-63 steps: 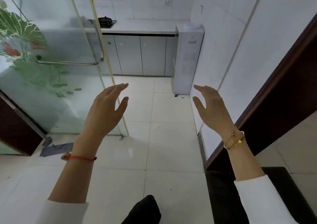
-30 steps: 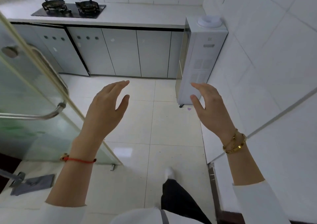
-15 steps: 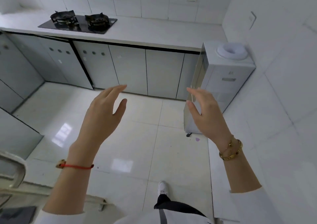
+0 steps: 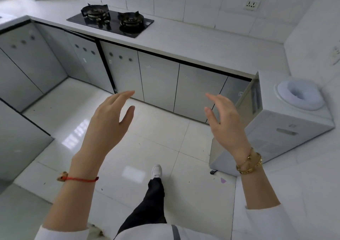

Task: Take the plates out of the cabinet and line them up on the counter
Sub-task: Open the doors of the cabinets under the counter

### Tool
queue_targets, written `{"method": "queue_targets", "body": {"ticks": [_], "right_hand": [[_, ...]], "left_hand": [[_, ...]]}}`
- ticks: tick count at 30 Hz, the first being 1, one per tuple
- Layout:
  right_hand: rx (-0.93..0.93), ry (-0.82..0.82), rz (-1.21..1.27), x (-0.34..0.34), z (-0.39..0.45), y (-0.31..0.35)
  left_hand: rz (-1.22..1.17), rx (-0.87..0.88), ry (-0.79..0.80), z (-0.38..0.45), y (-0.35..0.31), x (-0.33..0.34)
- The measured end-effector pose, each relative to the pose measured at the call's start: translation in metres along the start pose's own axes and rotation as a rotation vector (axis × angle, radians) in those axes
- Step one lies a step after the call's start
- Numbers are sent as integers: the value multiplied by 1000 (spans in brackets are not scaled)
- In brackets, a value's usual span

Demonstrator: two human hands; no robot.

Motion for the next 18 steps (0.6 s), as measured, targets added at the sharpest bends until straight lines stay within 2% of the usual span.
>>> {"method": "queue_targets", "body": {"ticks": [7, 18], "right_hand": [[6, 55, -17, 53, 120, -11], [26, 12, 40, 96, 314, 3]], "left_hand": [[18, -36, -3, 100, 68, 37], [18, 11, 43, 289, 143, 79]]}}
Point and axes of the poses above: each hand's wrist, its own z-axis towards the middle knuckle, its own x-axis out of the palm, y = z × x, the point moved 10 cm from there along z, towards the middle knuckle, and after that the axes turned 6 degrees about x, right-handed, at the moved point
